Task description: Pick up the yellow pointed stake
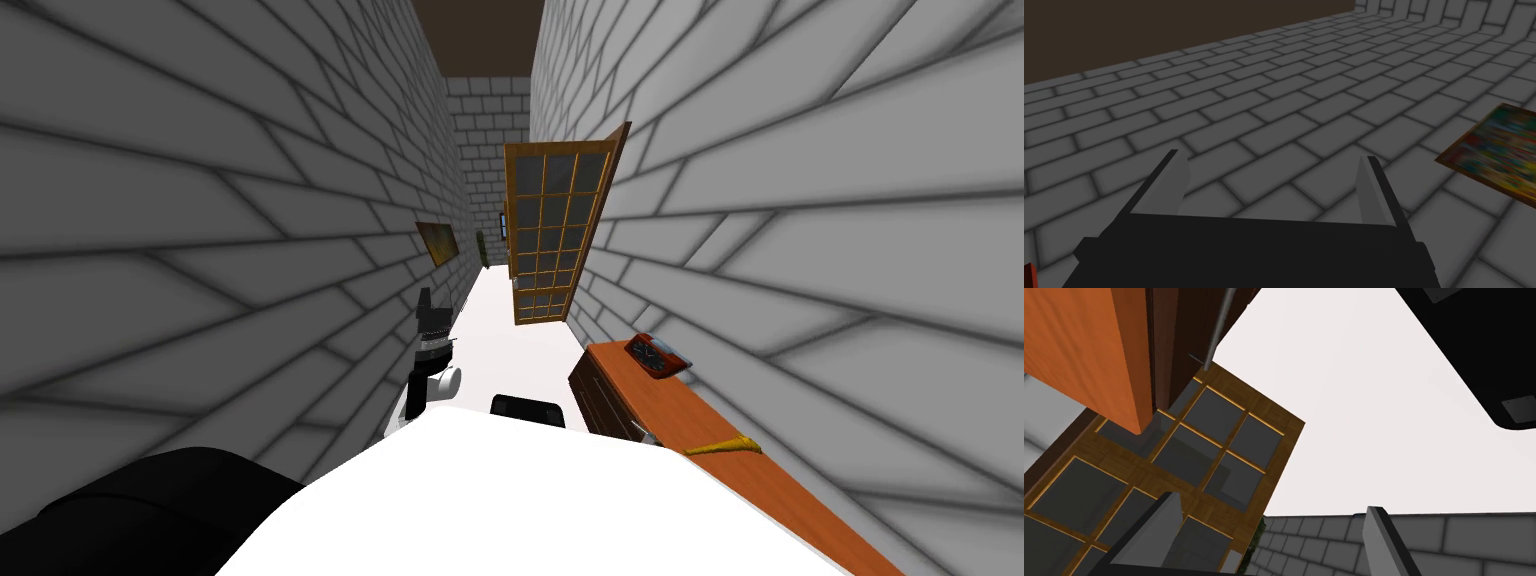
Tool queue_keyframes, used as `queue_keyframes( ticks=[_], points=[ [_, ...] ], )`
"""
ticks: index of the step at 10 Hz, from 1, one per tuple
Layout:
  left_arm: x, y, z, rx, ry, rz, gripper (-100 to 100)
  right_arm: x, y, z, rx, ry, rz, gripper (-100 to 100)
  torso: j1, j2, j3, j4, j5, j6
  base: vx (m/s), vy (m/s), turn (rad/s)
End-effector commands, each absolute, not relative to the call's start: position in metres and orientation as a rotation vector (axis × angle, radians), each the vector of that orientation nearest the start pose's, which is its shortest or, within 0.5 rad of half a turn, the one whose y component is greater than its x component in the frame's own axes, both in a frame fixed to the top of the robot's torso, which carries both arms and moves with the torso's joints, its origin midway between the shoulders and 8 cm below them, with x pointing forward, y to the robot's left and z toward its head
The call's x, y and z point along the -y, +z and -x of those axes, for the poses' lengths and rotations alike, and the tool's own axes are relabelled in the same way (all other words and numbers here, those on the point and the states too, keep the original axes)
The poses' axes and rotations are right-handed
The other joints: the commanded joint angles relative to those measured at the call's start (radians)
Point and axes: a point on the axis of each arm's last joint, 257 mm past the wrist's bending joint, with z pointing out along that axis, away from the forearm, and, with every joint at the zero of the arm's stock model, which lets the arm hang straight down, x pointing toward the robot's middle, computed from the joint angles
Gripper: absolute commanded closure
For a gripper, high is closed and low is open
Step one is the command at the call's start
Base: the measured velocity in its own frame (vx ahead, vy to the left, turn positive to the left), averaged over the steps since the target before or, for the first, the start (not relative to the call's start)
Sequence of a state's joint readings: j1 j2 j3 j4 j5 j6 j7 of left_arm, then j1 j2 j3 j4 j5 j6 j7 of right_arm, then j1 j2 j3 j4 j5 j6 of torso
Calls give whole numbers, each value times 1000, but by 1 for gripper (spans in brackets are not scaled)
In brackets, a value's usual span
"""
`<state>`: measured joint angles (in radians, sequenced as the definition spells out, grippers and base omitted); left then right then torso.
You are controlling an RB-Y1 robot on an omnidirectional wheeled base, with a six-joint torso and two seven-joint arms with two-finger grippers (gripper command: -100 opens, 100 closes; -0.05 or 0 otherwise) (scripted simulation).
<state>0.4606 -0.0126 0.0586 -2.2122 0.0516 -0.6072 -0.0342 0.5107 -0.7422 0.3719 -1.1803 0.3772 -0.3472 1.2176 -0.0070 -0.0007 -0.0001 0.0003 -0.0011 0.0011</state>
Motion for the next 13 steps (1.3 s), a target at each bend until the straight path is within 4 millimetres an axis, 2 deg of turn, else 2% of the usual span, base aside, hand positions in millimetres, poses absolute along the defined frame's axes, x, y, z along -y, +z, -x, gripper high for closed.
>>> queue_keyframes(
  ticks=[1,2,3,5,6,7,8,9,10,12,13],
  points=[
    [-302,28,-336,-519,-1270,620,0,418,-537,-162,-2249,-155,993,-100,0,0,0,0,0,0,10,-68,100],
    [-302,28,-336,-519,-1270,620,0,431,-541,-153,-2236,-190,1121,-100,0,0,0,0,0,1,8,-77,138],
    [-302,28,-336,-519,-1270,620,0,453,-548,-136,-2246,-228,1239,-100,-1,0,0,0,0,0,14,-106,283],
    [-302,28,-336,-519,-1270,620,0,460,-551,-129,-2261,-240,1253,-100,-2,-1,0,0,-1,1,12,-73,34],
    [-302,28,-336,-519,-1270,620,0,474,-553,-120,-2240,-266,1374,-100,1,0,0,0,0,1,22,-54,118],
    [-302,28,-336,-519,-1270,620,0,479,-555,-115,-2255,-272,1376,-100,1,-1,-1,0,0,0,12,-62,107],
    [-302,28,-336,-519,-1270,620,0,490,-556,-108,-2227,-291,1490,-100,1,-1,0,0,0,1,0,-80,151],
    [-302,28,-336,-519,-1270,620,0,498,-558,-99,-2250,-299,1492,-100,-1,0,0,0,0,0,8,-81,60],
    [-302,28,-336,-519,-1270,620,0,498,-558,-99,-2250,-299,1492,-100,-1,0,0,0,0,1,7,-38,-27],
    [-302,28,-336,-519,-1270,620,0,524,-561,-80,-2209,-328,1700,-100,1,0,0,0,0,0,11,-91,159],
    [-302,28,-336,-519,-1270,620,0,528,-561,-76,-2222,-331,1702,-100,-3,-1,-1,0,-1,0,30,-120,65]
  ],
)
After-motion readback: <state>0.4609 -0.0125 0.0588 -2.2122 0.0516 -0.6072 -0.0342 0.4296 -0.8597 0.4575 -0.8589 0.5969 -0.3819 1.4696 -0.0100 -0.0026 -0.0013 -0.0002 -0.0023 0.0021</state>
